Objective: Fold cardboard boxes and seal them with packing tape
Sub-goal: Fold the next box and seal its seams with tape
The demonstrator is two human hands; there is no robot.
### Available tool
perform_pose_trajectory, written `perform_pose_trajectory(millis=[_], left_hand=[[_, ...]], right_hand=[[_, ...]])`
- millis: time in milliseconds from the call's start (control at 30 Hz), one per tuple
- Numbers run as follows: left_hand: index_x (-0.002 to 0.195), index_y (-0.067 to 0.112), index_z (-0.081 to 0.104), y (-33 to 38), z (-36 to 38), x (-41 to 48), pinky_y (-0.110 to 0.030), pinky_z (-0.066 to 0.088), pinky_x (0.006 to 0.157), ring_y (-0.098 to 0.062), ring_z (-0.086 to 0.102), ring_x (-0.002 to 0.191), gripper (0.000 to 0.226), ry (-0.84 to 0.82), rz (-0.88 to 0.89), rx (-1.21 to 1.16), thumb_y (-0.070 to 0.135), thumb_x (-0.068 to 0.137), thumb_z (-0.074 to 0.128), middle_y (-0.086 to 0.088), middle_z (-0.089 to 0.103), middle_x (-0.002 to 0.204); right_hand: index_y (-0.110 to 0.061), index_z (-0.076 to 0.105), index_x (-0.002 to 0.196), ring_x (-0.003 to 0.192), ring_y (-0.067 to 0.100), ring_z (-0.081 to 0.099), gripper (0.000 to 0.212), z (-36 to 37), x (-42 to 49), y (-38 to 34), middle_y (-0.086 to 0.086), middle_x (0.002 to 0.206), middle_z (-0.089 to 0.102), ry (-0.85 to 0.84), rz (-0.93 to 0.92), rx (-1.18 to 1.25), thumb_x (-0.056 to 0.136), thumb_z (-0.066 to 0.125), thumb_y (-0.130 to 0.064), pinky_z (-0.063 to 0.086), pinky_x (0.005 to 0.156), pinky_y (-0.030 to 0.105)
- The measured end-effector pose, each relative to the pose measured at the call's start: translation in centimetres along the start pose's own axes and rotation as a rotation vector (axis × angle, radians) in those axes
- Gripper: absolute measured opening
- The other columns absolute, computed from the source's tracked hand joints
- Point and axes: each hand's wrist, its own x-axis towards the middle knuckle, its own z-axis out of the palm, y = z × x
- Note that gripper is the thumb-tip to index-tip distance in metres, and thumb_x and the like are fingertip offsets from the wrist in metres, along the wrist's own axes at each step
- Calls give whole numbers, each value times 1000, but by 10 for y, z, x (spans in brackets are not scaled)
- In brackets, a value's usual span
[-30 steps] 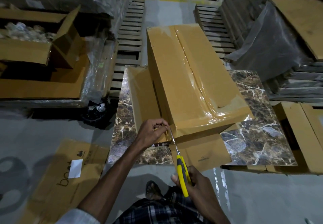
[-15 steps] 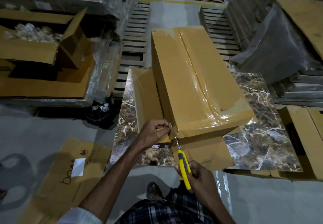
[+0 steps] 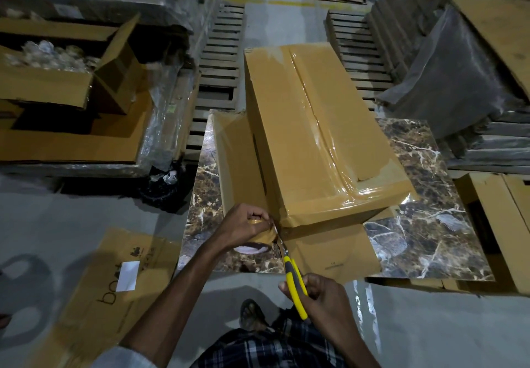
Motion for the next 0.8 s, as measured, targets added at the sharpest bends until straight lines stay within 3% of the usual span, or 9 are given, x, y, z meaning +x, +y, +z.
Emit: perform_pose_trajectory(millis=[100, 233, 400, 500, 567, 667, 800], left_hand=[[73, 36, 76, -9, 1, -9, -28, 52, 88, 5, 70, 89, 15, -44, -41, 77, 28, 86, 75, 25, 75, 84], [77, 46, 78, -22, 1, -22, -39, 54, 101, 0, 71, 97, 11, -80, -106, 72, 37, 82, 73, 27, 76, 89], [86, 35, 79, -27, 10, -45, -39, 53, 101, -2, 70, 96, 15, -73, -161, -32, 25, 94, 72, 17, 78, 94], [87, 32, 78, -29, 16, -56, -44, 54, 97, -10, 73, 95, 11, -47, -186, -113, 38, 91, 70, 11, 79, 95], [86, 33, 77, -29, 21, -61, -43, 53, 96, -11, 72, 94, 15, -39, -172, -144, 43, 87, 66, 10, 78, 95], [86, 30, 72, -25, 29, -65, -41, 51, 93, -12, 72, 94, 15, -52, -138, -199, 42, 89, 63, 9, 75, 92], [89, 22, 67, -13, 40, -65, -33, 45, 87, -11, 68, 94, 24, -70, -97, -271, 44, 93, 59, 8, 68, 89]], right_hand=[[-11, 57, 63, 52, 18, 59, 81, 4, 1, 11, 11, 55, 57, -24, 50, 0, 61, 71, -90, 47, 59, 40], [-12, 58, 63, 56, 19, 63, 81, -5, 4, 19, 13, 58, 58, -19, 96, -56, 61, 68, -93, 44, 59, 34], [-19, 62, 67, 58, 9, 62, 87, -34, 7, 46, 2, 59, 63, -75, 76, -465, 63, 42, -103, 42, 55, 25], [-28, 61, 71, 67, 12, 67, 65, -63, 8, 81, -2, 61, 63, -43, 65, -609, 71, 49, -92, 44, 58, 25], [-37, 66, 82, 72, 10, 69, 50, -89, 10, 104, -6, 69, 68, -8, 103, -688, 73, 58, -86, 48, 59, 28], [-41, 69, 89, 76, 15, 71, 45, -135, 21, 139, -8, 68, 68, 135, 203, -780, 76, 58, -83, 46, 57, 34], [-16, 60, 74, 82, 37, 70, 58, -187, 46, 168, 12, 72, 68, 354, 373, -648, 83, 62, -74, 48, 63, 38]])
